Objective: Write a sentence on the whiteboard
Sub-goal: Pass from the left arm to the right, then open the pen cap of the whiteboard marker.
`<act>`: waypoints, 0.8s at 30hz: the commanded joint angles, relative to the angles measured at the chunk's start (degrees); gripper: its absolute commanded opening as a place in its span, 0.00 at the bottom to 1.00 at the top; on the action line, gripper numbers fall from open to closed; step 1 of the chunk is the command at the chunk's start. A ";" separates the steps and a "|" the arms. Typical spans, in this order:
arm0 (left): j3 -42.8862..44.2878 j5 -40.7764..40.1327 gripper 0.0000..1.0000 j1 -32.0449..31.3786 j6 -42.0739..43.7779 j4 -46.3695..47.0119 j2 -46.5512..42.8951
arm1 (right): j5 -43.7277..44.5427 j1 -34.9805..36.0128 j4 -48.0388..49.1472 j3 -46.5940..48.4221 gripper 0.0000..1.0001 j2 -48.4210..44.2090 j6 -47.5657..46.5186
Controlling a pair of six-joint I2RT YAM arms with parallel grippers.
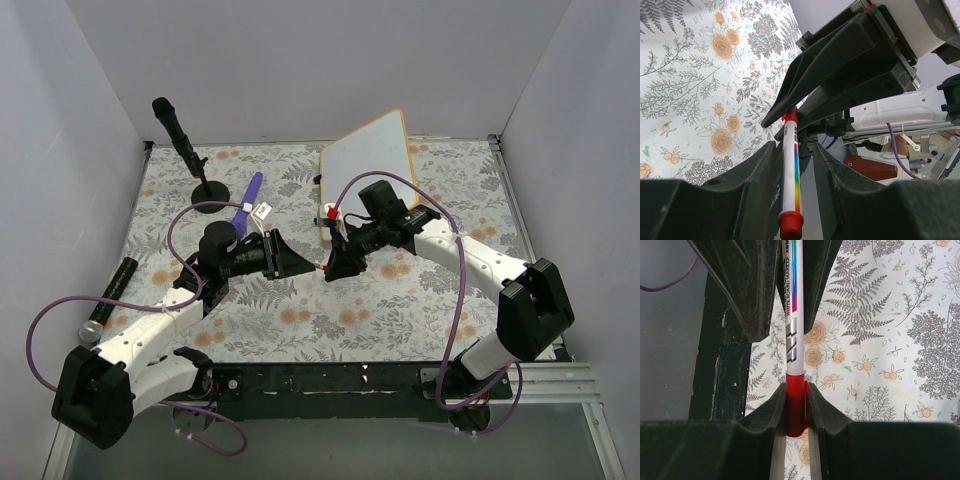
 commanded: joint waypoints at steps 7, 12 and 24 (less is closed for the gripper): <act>1.06 -0.97 0.29 -0.22 -1.43 2.63 -0.56 | -1.45 0.70 0.22 1.81 0.01 0.14 -0.96; 0.36 -0.71 0.18 -0.22 -2.05 3.69 -0.38 | -1.18 0.79 0.13 1.90 0.01 0.32 -1.05; 3.87 -6.69 0.00 3.37 8.04 -8.87 -7.23 | 2.33 0.01 -2.24 -3.26 0.01 -2.22 -7.37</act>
